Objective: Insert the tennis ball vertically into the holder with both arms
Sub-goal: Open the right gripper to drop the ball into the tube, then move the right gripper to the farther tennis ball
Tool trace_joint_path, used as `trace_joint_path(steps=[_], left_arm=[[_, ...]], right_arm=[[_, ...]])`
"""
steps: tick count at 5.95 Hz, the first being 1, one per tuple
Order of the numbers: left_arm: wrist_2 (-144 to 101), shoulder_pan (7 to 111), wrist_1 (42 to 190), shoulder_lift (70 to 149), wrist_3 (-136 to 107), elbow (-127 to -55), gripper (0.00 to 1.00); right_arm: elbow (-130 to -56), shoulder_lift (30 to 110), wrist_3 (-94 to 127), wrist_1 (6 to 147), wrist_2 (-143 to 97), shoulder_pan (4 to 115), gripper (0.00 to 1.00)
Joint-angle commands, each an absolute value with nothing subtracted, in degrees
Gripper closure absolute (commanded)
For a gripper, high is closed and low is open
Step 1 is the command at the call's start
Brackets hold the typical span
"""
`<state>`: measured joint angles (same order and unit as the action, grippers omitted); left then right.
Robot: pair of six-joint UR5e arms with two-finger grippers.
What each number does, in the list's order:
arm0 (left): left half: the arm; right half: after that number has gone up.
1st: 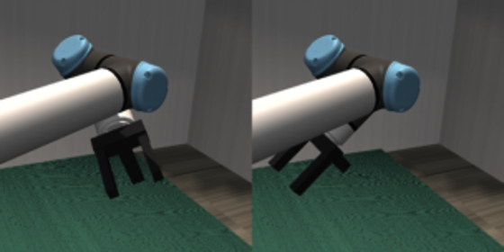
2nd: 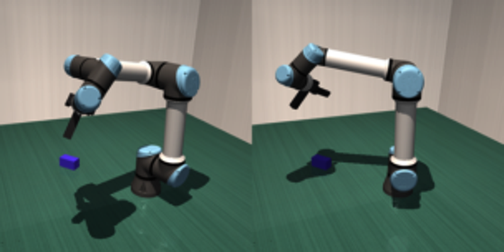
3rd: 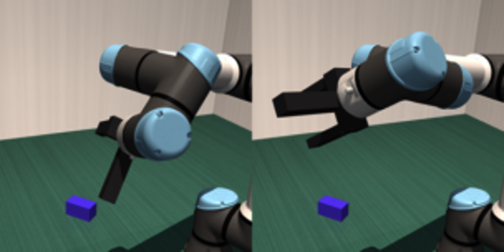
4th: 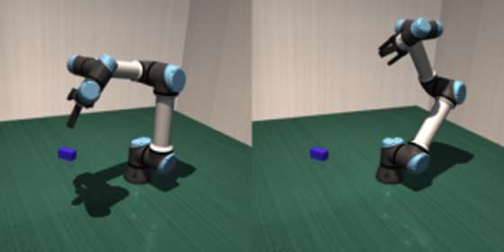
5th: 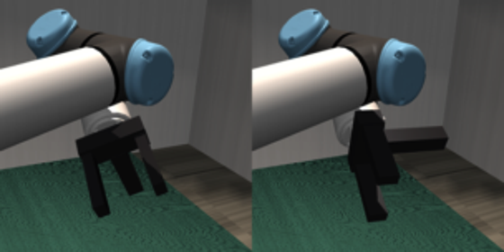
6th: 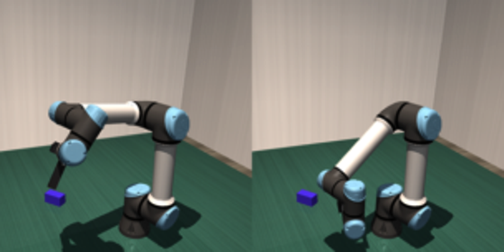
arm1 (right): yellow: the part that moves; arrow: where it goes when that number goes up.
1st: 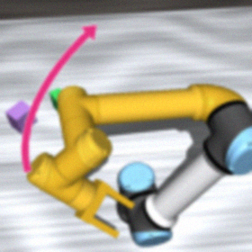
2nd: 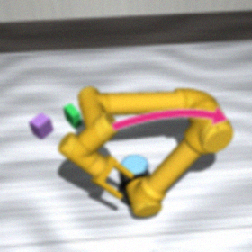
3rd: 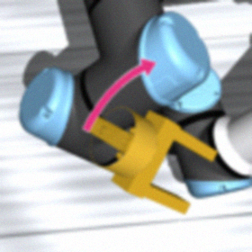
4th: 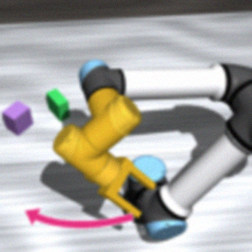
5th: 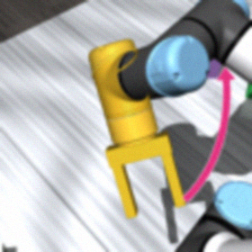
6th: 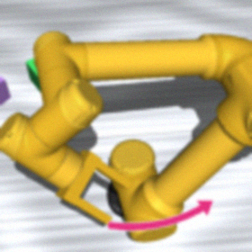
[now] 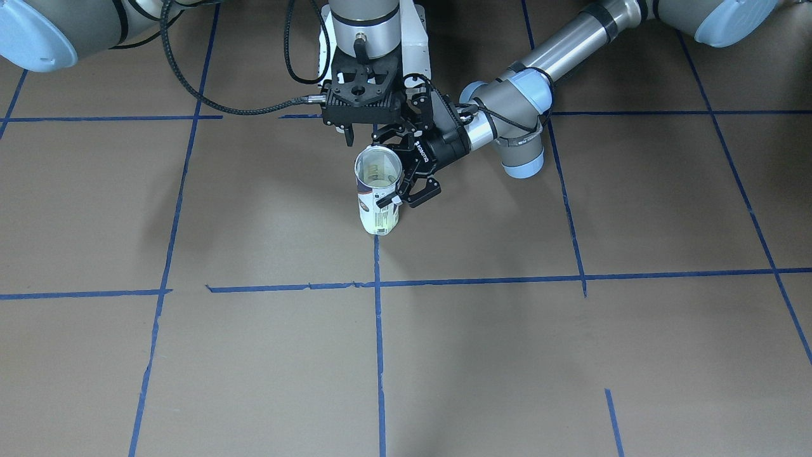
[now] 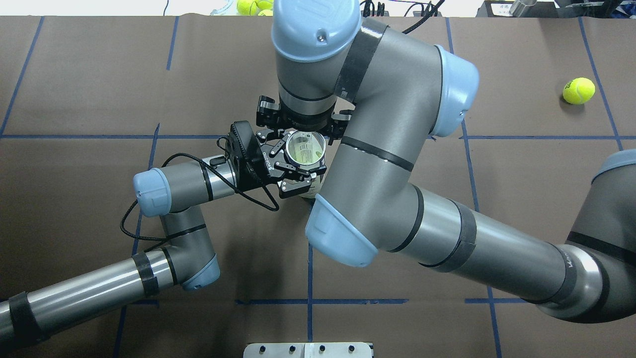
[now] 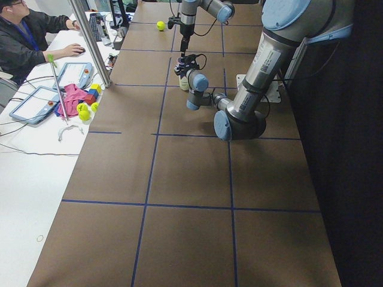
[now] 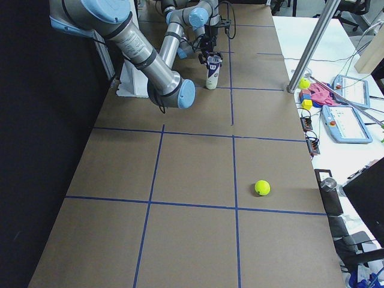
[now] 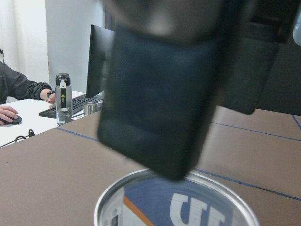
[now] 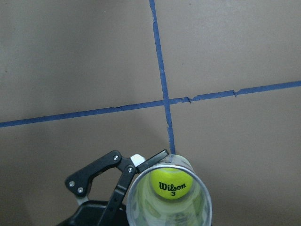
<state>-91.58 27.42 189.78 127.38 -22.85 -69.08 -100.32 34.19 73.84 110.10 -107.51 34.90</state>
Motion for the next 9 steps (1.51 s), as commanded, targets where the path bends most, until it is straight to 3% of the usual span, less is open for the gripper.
trace_joint_path(steps=[1,6,9], left_arm=[[-91.58,27.42,189.84,127.35,-22.85,-69.08,0.16],[-91.58,27.42,189.93,127.26,-22.85,-69.08,0.16],[-91.58,27.42,189.93,127.27,-22.85,-69.17,0.16]], right_arm=[[-103.77,39.68,66.24,110.04,-109.67,39.52,0.00],[-103.19,59.46,20.83,109.07,-121.54,63.33,0.00],[-85.16,63.80,-1.62,95.96,-128.66,74.68,0.00]])
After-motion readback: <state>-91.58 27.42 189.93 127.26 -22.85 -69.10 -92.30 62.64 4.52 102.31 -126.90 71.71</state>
